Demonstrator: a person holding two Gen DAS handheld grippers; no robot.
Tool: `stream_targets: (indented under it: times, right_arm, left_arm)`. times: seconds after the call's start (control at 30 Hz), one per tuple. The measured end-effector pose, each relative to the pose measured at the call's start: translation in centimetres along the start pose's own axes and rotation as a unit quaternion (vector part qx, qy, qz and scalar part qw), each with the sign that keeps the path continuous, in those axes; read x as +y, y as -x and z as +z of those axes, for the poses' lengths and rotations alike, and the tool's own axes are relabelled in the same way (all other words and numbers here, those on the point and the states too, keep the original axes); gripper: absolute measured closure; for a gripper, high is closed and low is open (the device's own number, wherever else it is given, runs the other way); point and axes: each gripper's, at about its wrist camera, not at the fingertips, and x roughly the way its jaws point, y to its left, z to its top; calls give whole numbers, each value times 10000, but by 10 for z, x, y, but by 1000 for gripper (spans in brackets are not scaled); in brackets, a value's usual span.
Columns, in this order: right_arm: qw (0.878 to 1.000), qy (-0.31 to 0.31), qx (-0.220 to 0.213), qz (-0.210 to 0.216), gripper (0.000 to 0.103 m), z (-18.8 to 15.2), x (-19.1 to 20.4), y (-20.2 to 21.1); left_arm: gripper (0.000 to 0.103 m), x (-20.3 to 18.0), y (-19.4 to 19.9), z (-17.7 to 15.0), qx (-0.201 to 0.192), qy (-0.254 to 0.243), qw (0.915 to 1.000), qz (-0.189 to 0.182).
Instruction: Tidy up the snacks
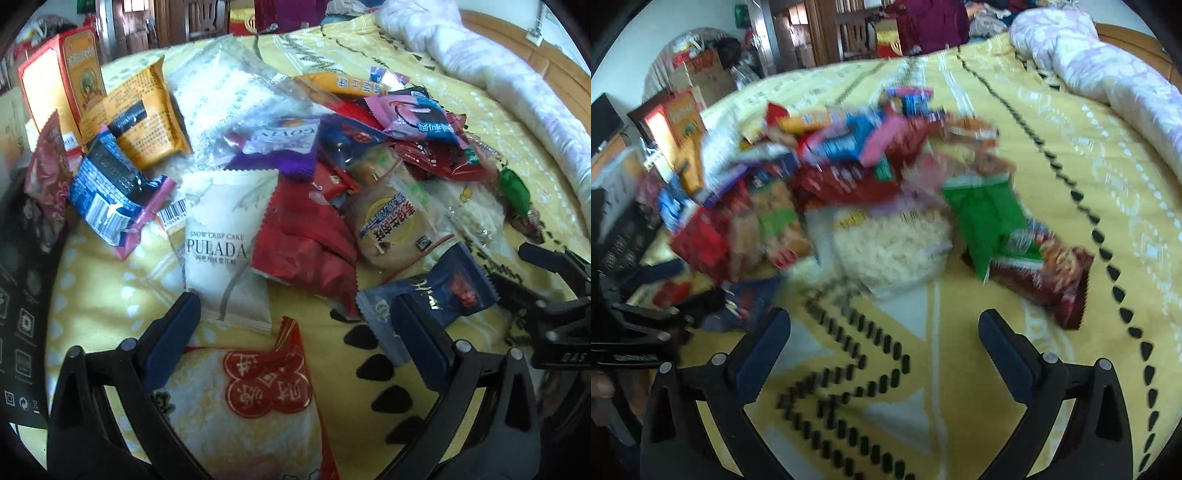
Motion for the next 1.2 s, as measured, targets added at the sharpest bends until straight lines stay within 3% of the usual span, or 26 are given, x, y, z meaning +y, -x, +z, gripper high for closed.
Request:
stream_targets:
  times: [0.33,1.2]
  right_arm:
    - [9995,54,-303,-8,0,-16,-2,-13]
    - [9995,86,-317,-34,0,-15,0,-14]
  left_arm:
    - [0,6,-1,-6,-185,72,9998,-3]
    - [0,8,-7,-6,-211,64,9997,105]
